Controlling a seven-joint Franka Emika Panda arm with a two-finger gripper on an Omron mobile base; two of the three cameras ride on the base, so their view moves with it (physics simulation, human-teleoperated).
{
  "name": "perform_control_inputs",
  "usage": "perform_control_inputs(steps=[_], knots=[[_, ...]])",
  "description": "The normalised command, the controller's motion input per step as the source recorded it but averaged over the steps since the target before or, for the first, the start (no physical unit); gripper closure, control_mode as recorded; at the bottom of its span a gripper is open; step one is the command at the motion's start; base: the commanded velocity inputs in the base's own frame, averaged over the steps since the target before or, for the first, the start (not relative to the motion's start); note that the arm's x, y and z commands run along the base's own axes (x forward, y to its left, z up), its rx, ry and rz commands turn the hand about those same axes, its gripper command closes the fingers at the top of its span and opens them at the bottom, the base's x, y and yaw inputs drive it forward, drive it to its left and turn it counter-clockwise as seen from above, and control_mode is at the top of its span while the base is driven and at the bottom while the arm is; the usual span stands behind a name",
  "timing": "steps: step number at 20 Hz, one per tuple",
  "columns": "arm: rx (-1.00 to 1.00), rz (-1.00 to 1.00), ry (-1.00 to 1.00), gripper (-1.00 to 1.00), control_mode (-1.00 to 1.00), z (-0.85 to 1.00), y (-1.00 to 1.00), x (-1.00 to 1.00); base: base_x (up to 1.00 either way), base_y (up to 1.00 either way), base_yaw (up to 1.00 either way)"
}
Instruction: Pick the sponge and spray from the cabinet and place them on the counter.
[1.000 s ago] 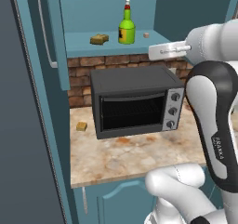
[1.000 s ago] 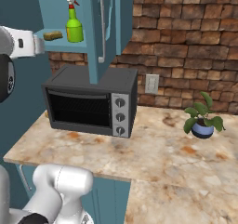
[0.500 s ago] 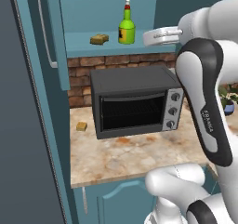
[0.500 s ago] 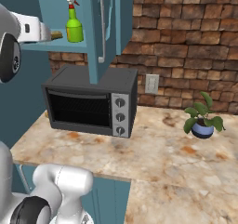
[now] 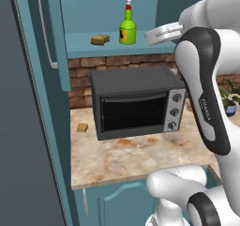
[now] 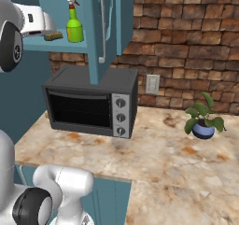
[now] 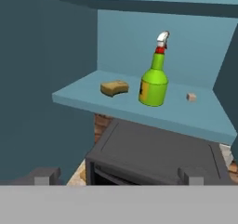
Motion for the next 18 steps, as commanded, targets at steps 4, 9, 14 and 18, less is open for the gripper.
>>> perform_control_inputs(steps=[4,9,14,18], knots=[[-0.09,0.00,0.00,-1.00,-1.00,0.00,-0.11,0.18,0.00,0.00,0.00],[-0.08,0.00,-0.03,-1.00,-1.00,-0.03,-0.12,0.16,0.00,0.00,0.00],[-0.02,-0.04,-0.04,-1.00,-1.00,-0.01,-0.13,0.23,0.00,0.00,0.00],[0.03,-0.11,-0.02,-1.00,-1.00,0.00,0.00,0.31,0.00,0.00,0.00]])
